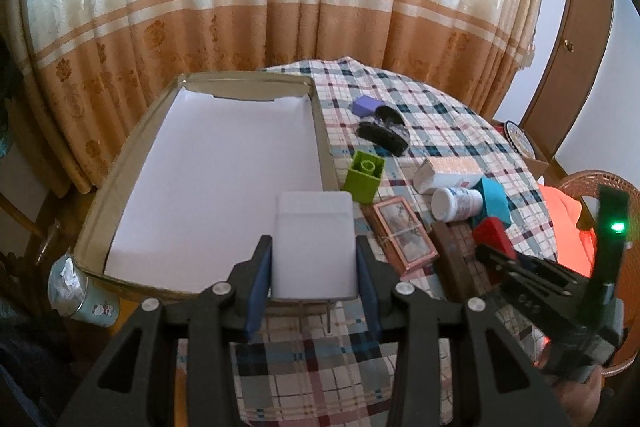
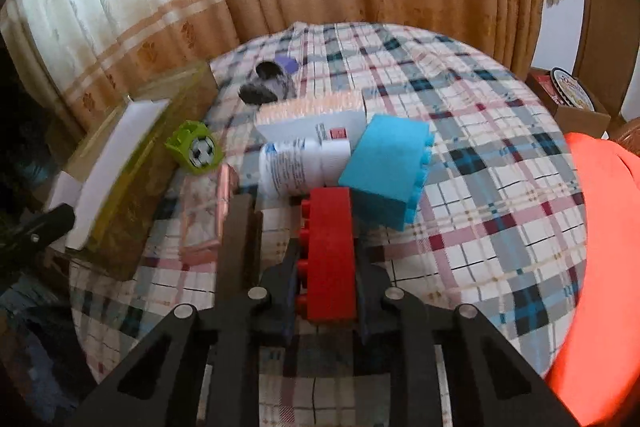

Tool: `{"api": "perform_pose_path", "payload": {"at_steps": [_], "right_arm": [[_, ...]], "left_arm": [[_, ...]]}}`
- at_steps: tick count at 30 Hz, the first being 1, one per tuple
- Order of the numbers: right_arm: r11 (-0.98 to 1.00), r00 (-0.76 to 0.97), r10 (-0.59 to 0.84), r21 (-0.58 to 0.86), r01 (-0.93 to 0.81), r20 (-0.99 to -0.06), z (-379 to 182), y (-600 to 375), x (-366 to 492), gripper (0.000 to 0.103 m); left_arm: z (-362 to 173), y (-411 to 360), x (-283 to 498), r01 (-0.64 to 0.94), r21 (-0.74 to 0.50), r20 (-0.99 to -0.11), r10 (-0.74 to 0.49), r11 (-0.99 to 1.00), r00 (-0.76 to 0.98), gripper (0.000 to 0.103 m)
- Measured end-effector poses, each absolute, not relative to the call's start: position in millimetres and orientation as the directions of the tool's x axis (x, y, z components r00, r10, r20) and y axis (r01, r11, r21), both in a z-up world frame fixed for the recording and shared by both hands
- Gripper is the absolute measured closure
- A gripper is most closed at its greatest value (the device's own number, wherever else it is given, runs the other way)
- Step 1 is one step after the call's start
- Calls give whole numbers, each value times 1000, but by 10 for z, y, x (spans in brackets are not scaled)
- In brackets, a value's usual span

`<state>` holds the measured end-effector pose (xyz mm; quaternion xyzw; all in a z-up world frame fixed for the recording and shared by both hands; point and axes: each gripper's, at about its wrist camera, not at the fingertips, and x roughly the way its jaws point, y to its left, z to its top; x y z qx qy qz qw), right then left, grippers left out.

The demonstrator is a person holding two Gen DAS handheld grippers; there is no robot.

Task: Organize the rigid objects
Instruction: 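Grasp the red toy brick with the right gripper while the left holds the charger, then carry the charger and red brick into the paper-lined tray and open both grippers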

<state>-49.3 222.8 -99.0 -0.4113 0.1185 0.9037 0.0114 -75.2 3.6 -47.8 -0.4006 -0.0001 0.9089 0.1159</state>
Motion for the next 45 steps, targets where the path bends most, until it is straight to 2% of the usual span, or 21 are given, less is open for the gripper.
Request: {"api": "perform_pose_path", "payload": {"at_steps": [6,15,26,36,38,40,41,43,44,45], "right_arm": [[-969,-737,-139,244,-37,-661,-515,1991,-461,78],[-956,-751,-288,230,185,-595,-153,1070,-816,78],[-939,-668,-342,223,261,-661,-397,576,-1364,78],[-931,-611,-359,229,282,-705,-589,500,-1486,77],[-931,-604,-360,232,281,-712,-614,501,-1496,75],[-934,-591,-354,243,262,-725,-641,526,-1509,59],[-933,-589,-358,257,251,-725,-652,558,-1508,55],[-929,-602,-370,285,236,-708,-635,632,-1460,53],[-926,-612,-378,298,233,-694,-608,676,-1428,53],[-925,-627,-377,303,228,-682,-572,719,-1384,52]], "left_arm": [[-404,-223,-848,-155,-99,-703,180,-983,-688,64],[-493,-563,-1073,-31,-8,-723,28,-999,-690,64],[-613,-711,-1214,11,21,-748,-23,-1000,-663,64],[-716,-668,-1302,13,54,-768,-50,-998,-639,64],[-734,-653,-1313,12,59,-772,-53,-998,-634,64],[-745,-637,-1324,17,69,-775,-64,-997,-628,64],[-751,-630,-1329,21,74,-778,-71,-997,-624,64],[-740,-609,-1319,23,84,-775,-80,-996,-627,63],[-718,-595,-1304,27,98,-766,-92,-995,-636,58],[-682,-573,-1288,31,118,-753,-110,-993,-648,46]]}}
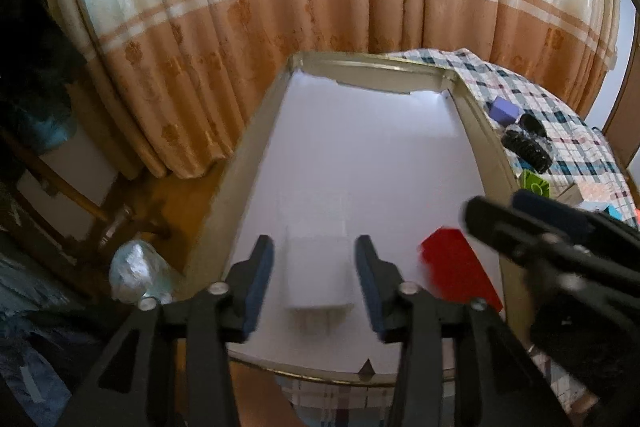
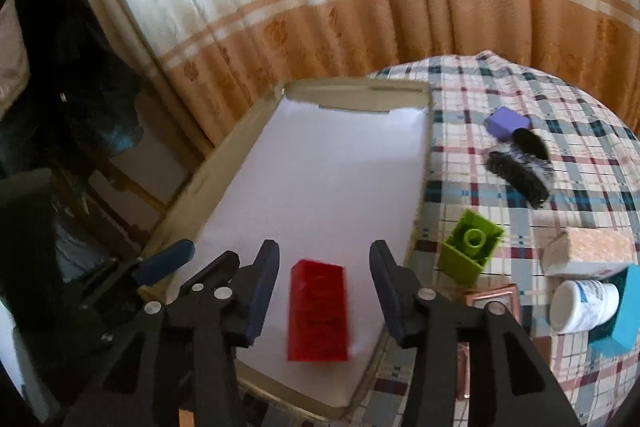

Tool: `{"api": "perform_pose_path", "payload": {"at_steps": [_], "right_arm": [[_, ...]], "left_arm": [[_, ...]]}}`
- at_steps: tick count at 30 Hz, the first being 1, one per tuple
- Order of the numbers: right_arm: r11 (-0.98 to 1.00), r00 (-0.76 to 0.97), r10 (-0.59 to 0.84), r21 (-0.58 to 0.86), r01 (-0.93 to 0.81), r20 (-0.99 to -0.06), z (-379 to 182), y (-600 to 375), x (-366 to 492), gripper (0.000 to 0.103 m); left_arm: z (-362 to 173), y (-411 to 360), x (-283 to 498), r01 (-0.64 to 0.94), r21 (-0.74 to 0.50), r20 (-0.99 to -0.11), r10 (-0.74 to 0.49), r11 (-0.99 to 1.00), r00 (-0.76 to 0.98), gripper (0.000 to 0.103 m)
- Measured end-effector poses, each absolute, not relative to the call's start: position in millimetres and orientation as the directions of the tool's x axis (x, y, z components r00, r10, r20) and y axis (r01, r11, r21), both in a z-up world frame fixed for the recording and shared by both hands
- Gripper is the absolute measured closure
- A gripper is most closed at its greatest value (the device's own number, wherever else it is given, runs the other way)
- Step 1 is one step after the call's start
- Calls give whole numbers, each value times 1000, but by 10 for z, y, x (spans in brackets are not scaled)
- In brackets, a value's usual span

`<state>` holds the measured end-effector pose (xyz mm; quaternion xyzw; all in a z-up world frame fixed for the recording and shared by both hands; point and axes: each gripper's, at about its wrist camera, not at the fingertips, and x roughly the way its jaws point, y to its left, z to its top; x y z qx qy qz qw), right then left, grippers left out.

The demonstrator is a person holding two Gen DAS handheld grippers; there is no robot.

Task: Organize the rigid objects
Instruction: 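Carry the charger and red brick into the paper-lined tray and open both grippers, then lift both grippers away from the tray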

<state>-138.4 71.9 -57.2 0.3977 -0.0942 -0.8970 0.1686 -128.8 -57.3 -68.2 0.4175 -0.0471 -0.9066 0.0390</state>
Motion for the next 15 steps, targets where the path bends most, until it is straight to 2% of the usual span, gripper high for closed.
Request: {"api": "perform_pose_path", "payload": {"at_steps": [1,2,3,6,15], "right_arm": [[-927,-642,-372,304,220,-670,-540,760,-1344,49],[-930,-659,-361,302,208,-659,-504,801,-1295,45],[-937,-681,-341,295,188,-648,-466,848,-1235,40],[-940,-730,-319,298,164,-604,-367,988,-1056,39],[-944,-780,-250,325,63,-574,-324,1382,-717,39]], "left_arm": [[-646,-556,-1271,36,132,-740,-123,-991,-661,37],[-605,-544,-1241,46,145,-723,-138,-988,-677,18],[-550,-541,-1207,59,153,-700,-150,-987,-698,8],[-437,-492,-1125,64,156,-657,-152,-986,-739,3],[-409,-271,-987,16,182,-663,-134,-983,-737,2]]}}
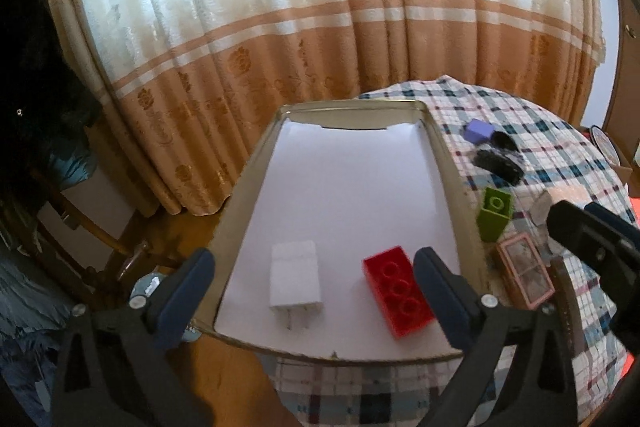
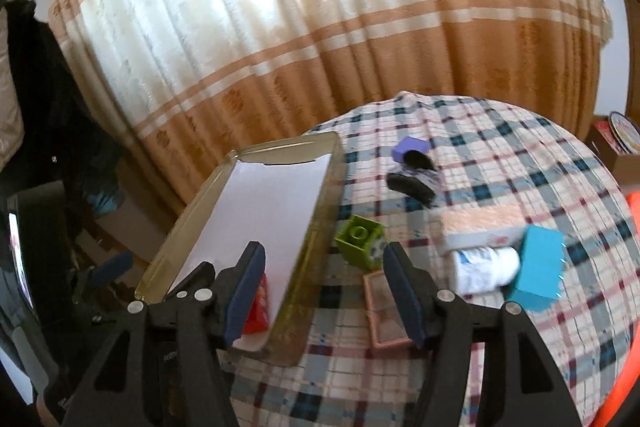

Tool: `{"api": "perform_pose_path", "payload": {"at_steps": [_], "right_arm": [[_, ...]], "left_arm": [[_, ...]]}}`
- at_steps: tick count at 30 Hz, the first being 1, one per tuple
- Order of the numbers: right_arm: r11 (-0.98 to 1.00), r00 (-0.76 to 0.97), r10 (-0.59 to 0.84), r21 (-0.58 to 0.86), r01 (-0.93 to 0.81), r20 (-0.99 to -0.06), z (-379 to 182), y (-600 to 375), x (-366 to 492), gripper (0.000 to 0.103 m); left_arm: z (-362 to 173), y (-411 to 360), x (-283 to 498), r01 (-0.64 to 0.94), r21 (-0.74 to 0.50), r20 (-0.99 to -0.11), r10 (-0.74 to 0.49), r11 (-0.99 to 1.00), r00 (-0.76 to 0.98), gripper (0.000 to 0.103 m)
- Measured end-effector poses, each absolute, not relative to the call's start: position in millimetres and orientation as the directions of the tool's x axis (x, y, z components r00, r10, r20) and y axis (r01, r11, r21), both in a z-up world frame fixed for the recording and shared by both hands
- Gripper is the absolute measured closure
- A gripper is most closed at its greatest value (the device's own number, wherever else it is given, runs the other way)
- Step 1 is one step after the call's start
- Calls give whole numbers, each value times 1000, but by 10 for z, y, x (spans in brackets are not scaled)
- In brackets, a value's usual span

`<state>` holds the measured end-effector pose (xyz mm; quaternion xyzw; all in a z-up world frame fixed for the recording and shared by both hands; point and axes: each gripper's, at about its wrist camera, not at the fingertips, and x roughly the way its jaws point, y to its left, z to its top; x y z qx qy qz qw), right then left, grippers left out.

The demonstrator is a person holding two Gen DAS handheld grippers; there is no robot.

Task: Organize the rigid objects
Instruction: 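Lift both grippers away from the tray, then grasp the brown wooden bar with the right gripper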

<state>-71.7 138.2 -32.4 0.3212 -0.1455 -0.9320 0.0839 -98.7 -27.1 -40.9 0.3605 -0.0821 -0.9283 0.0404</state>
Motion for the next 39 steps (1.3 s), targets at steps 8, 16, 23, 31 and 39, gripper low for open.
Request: {"api": "perform_pose_path", "payload": {"at_steps": [8,16,23,31,39], "right_arm": [[-946,-789,-218,323,26,-575,-369,1556,-517,39],[-948,-797,-187,319,-7,-574,-380,1686,-381,39],[-946,-796,-181,324,-20,-578,-433,1772,-252,39],[-948,-784,-156,314,-53,-601,-548,1931,-162,39],[-946,-762,-137,312,-88,-632,-729,2098,-98,39]], "left_arm": [[-394,-129,-872,-12,176,-665,-110,-984,-738,2],[-399,-63,-775,-33,135,-683,-69,-990,-728,2],[-384,32,-685,-45,153,-677,-72,-987,-733,2],[-460,175,-564,-84,155,-689,-47,-984,-724,2],[-627,344,-486,-128,132,-729,-8,-983,-685,2]]}}
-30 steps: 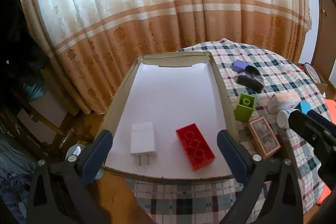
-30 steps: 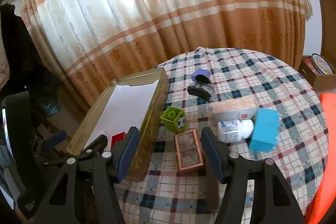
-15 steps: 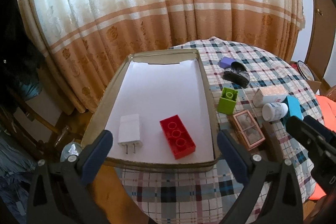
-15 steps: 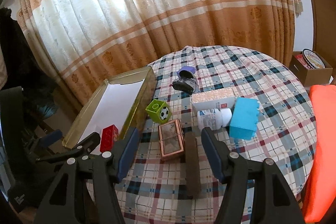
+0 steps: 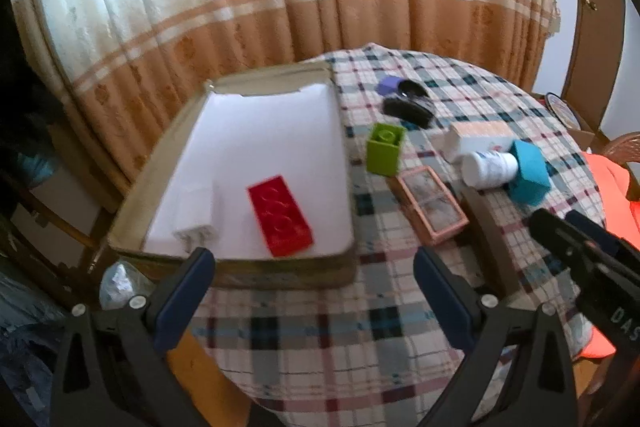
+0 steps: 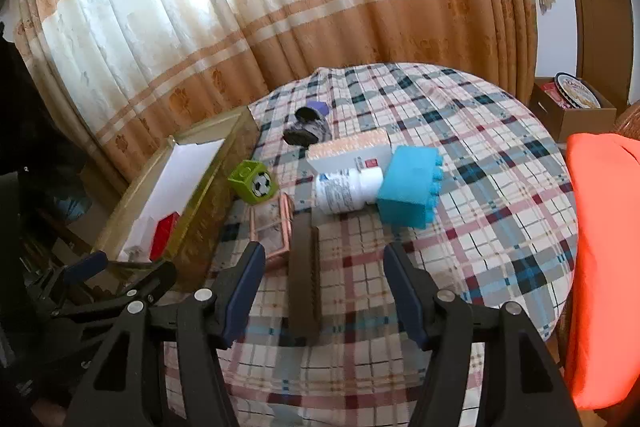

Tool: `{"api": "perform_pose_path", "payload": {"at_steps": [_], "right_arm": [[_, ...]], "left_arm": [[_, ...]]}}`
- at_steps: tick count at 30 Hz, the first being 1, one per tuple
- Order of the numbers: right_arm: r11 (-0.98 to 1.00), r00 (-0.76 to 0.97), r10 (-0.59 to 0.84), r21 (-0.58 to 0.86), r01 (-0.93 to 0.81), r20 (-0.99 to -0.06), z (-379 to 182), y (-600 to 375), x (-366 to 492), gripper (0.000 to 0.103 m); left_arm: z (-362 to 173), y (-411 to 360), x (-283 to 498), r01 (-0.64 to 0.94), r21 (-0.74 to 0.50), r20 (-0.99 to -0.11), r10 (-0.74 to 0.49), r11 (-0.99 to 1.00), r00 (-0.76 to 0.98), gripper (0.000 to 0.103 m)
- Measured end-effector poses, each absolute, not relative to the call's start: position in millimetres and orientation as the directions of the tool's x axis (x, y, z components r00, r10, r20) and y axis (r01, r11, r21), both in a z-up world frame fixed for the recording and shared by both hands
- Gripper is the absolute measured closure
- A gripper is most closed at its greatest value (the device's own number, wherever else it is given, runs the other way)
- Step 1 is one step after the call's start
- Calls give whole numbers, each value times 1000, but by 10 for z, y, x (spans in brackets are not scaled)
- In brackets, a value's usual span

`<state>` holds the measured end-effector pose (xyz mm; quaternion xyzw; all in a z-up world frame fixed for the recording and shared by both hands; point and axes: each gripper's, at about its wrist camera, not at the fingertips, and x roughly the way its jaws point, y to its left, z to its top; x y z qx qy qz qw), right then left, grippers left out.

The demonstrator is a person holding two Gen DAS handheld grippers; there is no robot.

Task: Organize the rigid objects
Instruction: 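Grasp the brown wooden bar with the right gripper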

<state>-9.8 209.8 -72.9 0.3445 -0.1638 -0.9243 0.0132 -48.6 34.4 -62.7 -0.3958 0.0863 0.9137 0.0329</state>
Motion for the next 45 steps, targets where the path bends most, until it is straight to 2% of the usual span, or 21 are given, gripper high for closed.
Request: {"api": "perform_pose_path", "payload": {"at_steps": [7,13,18,22,24,31,35,39,45], "right_arm": [[-962,-747,-134,267,-61,-651,-840,2069,-53,39],[-968,-737,-142,250,-37,-661,-892,2002,-102,40],[-977,-716,-149,214,-1,-682,-971,1886,-240,54],[-982,-693,-147,190,15,-706,-1059,1811,-365,56],[-988,-683,-124,155,15,-719,-1101,1772,-416,66],[-995,-691,-90,100,27,-717,-1175,1772,-433,86],[-992,-688,-105,129,17,-718,-1154,1890,-405,86],[-984,-698,-120,180,-14,-706,-1097,2072,-311,86],[-973,-753,-103,224,-61,-650,-878,2356,-96,86]], "left_arm": [[-684,394,-466,-153,99,-749,28,-983,-662,2],[-685,364,-449,-132,132,-735,-8,-983,-678,2],[-678,240,-466,-88,144,-728,-45,-986,-684,2],[-640,161,-486,-64,118,-727,-42,-991,-685,2],[-622,150,-494,-58,111,-725,-41,-992,-688,4],[-582,239,-510,-86,104,-721,-16,-991,-692,5],[-545,308,-534,-113,60,-730,34,-992,-683,5],[-491,462,-553,-142,69,-721,49,-988,-691,5],[-461,887,-603,-222,96,-720,87,-970,-689,12]]}}
